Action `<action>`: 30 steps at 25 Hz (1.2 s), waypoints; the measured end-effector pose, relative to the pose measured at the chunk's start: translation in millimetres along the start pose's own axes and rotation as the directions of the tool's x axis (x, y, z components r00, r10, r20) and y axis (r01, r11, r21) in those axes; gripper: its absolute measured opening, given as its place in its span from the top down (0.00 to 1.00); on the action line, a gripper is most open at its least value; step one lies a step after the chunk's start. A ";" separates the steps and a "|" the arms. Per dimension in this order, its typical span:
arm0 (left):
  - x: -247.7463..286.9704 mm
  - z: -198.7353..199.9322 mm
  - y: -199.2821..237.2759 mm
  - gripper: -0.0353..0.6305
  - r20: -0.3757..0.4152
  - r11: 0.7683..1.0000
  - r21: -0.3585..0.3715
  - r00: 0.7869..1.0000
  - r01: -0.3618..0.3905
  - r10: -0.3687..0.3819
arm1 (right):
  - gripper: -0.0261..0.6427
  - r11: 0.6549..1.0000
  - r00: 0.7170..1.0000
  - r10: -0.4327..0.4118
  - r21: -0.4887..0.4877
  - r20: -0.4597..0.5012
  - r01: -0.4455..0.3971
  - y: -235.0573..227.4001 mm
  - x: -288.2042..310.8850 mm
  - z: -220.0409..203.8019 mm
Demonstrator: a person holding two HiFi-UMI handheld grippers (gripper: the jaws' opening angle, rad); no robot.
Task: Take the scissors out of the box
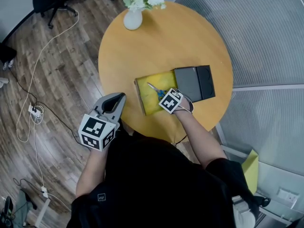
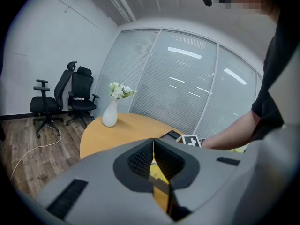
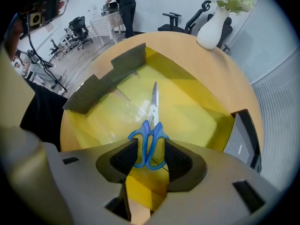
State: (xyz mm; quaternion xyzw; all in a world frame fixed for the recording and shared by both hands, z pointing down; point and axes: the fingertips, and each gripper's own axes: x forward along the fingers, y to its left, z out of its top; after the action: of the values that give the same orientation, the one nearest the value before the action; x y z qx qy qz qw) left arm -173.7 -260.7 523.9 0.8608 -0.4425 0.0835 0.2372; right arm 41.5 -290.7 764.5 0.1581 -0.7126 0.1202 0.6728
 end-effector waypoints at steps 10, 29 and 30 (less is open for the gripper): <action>-21.8 -4.1 1.1 0.93 0.012 1.000 -0.009 1.000 0.006 -0.006 | 0.81 0.999 0.999 0.015 0.041 0.041 -0.017 11.5 3.9 0.0; -25.7 9.8 -11.5 0.92 -0.014 0.984 0.081 0.988 0.156 -0.156 | 0.82 0.968 0.946 -0.195 0.207 0.261 0.142 8.2 -80.4 7.7; -22.4 12.9 -14.1 0.92 -0.012 0.984 0.085 0.987 0.158 -0.157 | 0.82 0.966 0.938 -0.200 0.220 0.282 0.139 7.3 -86.8 7.6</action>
State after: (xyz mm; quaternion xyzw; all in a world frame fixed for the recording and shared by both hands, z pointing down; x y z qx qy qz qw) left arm -176.6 -243.7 500.0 0.9022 -0.3684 0.0856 0.2072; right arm 35.6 -281.4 677.8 0.3013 -0.7752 0.1057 0.5450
